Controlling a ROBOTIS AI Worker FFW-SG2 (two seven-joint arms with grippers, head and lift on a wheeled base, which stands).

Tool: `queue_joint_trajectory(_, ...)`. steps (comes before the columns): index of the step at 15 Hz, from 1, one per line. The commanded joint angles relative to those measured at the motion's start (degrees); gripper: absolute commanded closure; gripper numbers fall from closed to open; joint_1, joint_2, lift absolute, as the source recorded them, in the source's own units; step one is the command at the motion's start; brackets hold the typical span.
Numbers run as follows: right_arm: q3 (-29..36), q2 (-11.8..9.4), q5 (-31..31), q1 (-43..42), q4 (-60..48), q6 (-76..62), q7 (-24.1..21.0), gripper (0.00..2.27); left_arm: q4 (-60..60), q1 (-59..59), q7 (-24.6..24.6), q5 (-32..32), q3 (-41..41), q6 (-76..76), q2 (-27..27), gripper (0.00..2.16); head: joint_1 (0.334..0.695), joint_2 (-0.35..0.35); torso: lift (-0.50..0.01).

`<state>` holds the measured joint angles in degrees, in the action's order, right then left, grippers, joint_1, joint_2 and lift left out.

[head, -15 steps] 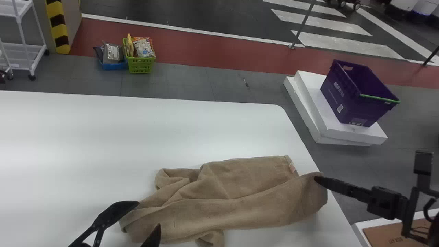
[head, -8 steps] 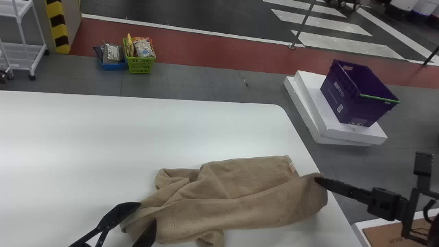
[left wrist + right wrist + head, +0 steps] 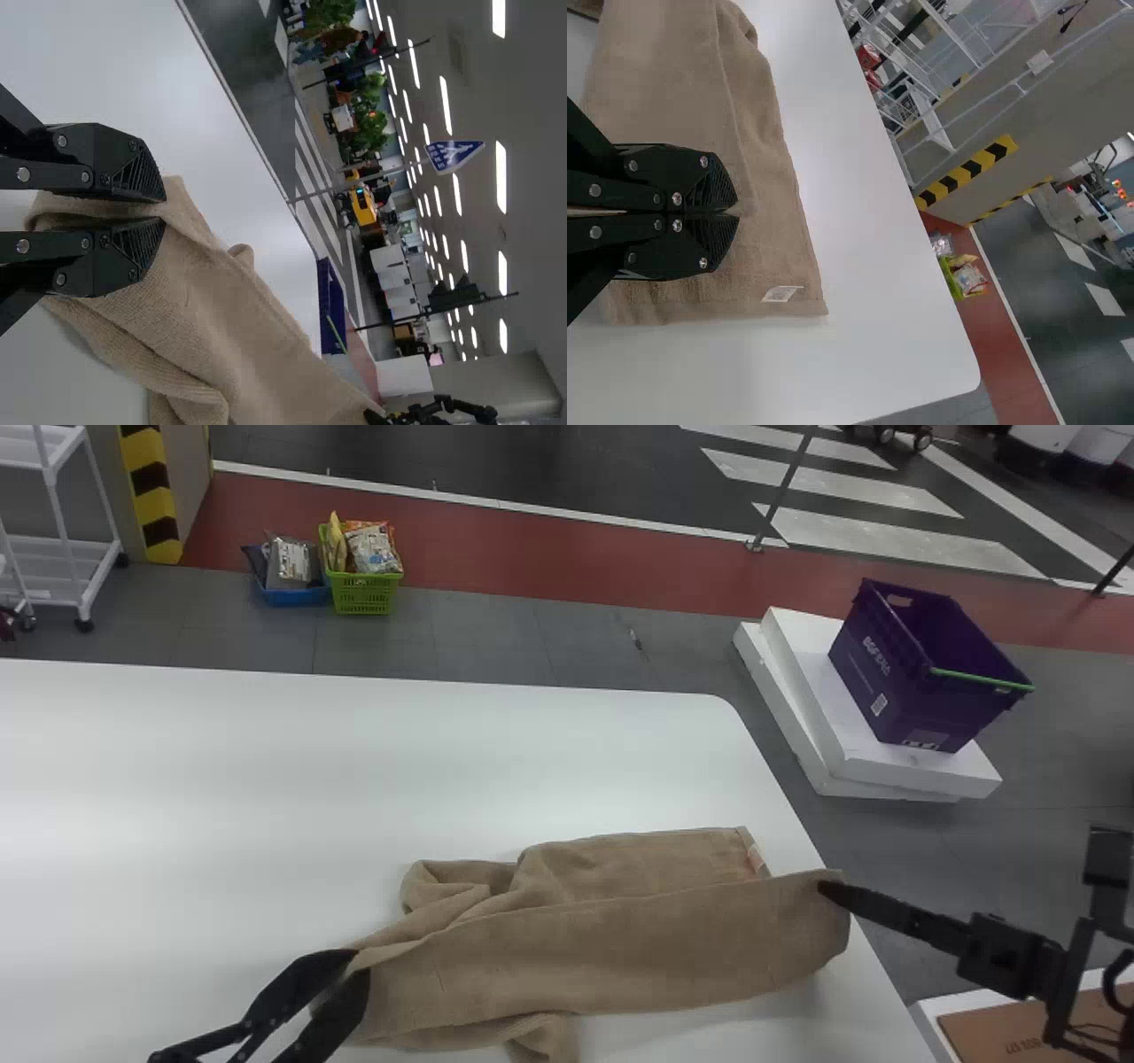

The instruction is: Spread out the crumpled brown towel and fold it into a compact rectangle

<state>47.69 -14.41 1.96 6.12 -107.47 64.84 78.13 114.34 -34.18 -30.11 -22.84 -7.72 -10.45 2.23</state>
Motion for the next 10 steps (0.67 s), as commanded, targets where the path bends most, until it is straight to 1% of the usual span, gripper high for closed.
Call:
queue_joint_trajectory(1,2.2,0.9,-4.2,-1.0,-2.0,4.4,0.2,1.26,4.9,-1.9,-0.7,2.5,1.7,0.0,0.1,0.99,0.695,-0.35,-0.127)
queue_joint_trajectory(3,3.8,1.8,-10.4,-1.5,-4.3,6.8,0.2,1.26,9.9,-3.2,-1.3,3.8,2.9,0.6,0.1,0.99,0.695,-0.35,-0.127)
queue_joint_trajectory(4,3.9,2.5,-12.2,-1.5,-6.2,8.9,0.2,1.26,11.7,-3.4,-1.4,3.9,3.3,0.7,0.1,0.99,0.695,-0.35,-0.127)
queue_joint_trajectory(6,2.4,5.1,-13.9,-1.9,-10.7,9.8,0.2,1.26,15.7,-3.1,-1.4,4.0,3.4,3.2,-0.1,0.99,0.695,-0.35,-0.127)
queue_joint_trajectory(7,1.0,5.5,-14.0,-2.5,-11.3,11.2,0.2,1.26,16.6,-2.3,-1.4,3.5,2.9,6.0,-0.5,0.99,0.695,-0.35,-0.127)
queue_joint_trajectory(9,-3.0,5.4,-13.5,-5.7,-11.2,13.5,0.2,1.26,17.4,1.8,-1.5,2.5,1.7,12.0,-0.6,0.99,0.695,-0.35,-0.127)
queue_joint_trajectory(10,-3.9,5.5,-13.0,-7.2,-10.7,13.7,0.2,1.26,17.8,3.4,-1.9,2.3,1.6,14.1,-0.9,0.99,0.695,-0.35,-0.127)
